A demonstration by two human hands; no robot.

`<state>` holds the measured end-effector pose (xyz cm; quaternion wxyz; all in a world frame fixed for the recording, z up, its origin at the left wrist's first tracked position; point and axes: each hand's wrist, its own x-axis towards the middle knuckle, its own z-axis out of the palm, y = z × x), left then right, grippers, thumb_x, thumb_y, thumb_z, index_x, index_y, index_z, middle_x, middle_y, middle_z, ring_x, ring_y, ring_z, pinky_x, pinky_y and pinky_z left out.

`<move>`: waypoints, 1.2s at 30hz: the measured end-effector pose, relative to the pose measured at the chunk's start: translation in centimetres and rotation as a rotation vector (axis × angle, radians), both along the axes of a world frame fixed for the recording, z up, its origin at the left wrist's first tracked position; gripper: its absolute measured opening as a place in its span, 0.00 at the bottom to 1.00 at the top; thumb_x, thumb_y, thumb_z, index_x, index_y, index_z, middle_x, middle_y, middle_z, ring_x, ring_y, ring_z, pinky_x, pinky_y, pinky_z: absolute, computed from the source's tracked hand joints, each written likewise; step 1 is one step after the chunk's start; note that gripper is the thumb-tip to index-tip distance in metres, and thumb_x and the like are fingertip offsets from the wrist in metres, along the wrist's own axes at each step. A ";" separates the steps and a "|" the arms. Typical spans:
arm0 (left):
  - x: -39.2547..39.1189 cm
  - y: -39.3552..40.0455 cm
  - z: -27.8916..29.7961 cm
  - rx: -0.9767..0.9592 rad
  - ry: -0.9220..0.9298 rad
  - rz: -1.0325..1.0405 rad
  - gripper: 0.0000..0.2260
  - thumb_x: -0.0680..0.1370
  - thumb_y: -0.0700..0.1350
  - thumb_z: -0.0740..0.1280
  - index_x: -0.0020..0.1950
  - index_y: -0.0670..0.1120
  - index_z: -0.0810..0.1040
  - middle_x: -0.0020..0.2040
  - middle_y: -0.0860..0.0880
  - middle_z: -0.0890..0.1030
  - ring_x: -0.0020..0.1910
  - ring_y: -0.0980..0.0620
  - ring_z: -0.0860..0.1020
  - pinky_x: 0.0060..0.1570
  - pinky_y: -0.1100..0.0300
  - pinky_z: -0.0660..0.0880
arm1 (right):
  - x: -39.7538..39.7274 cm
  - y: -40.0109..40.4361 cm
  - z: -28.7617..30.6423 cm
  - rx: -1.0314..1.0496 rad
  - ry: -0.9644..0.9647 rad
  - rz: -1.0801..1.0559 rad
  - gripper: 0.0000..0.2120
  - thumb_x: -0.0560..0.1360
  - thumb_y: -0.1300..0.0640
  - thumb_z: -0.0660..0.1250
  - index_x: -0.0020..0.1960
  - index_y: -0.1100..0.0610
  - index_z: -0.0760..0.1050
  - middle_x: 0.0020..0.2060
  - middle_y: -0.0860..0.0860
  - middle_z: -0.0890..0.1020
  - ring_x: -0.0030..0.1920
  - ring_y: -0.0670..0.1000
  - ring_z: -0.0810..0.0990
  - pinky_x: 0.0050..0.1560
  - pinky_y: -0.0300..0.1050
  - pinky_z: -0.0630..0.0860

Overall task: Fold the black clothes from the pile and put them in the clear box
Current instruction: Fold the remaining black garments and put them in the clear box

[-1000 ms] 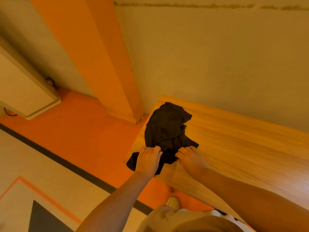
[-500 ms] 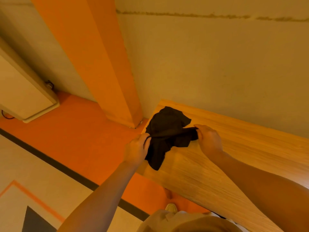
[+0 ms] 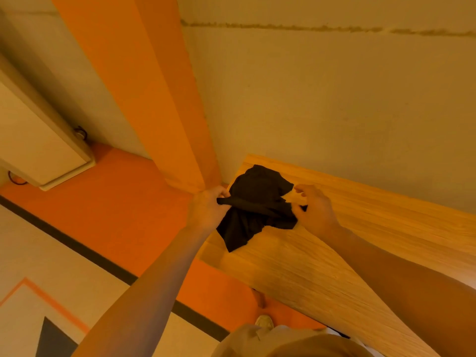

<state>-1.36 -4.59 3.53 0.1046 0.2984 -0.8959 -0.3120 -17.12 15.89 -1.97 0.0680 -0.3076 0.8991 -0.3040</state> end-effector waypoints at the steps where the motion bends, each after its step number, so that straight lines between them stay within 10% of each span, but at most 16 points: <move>1: -0.4 0.4 0.4 0.012 0.006 -0.020 0.06 0.76 0.41 0.68 0.43 0.51 0.77 0.34 0.56 0.74 0.28 0.58 0.70 0.24 0.68 0.62 | 0.7 -0.6 0.4 -0.003 -0.011 0.095 0.20 0.75 0.52 0.67 0.66 0.54 0.73 0.63 0.50 0.75 0.63 0.51 0.74 0.62 0.50 0.73; 5: -1.7 2.1 2.2 0.008 0.051 -0.091 0.07 0.74 0.41 0.70 0.43 0.53 0.77 0.39 0.58 0.76 0.32 0.60 0.73 0.27 0.68 0.66 | 4.1 -3.9 2.6 -0.068 -0.061 0.300 0.30 0.71 0.44 0.72 0.70 0.50 0.68 0.59 0.44 0.76 0.58 0.43 0.75 0.57 0.40 0.74; 10: -2.0 2.1 3.9 0.039 0.122 -0.085 0.05 0.75 0.40 0.69 0.46 0.50 0.79 0.45 0.52 0.80 0.36 0.56 0.75 0.30 0.67 0.68 | 4.0 -5.3 3.6 -0.154 -0.059 0.162 0.14 0.79 0.57 0.62 0.65 0.54 0.73 0.49 0.50 0.82 0.42 0.46 0.78 0.39 0.35 0.72; 24: 0.5 -6.1 6.2 -0.072 0.243 0.409 0.05 0.78 0.39 0.64 0.50 0.46 0.80 0.46 0.50 0.78 0.42 0.53 0.74 0.38 0.59 0.69 | -3.8 0.9 2.1 -0.099 -0.019 -0.136 0.13 0.79 0.66 0.57 0.59 0.61 0.77 0.52 0.59 0.82 0.53 0.61 0.79 0.50 0.49 0.73; 36: 0.8 -7.3 8.2 0.027 0.193 0.208 0.05 0.75 0.45 0.71 0.49 0.47 0.80 0.45 0.53 0.79 0.42 0.57 0.76 0.34 0.62 0.70 | -5.9 0.8 6.6 -0.349 0.006 -0.137 0.12 0.78 0.68 0.62 0.57 0.61 0.80 0.47 0.50 0.79 0.48 0.49 0.76 0.42 0.25 0.68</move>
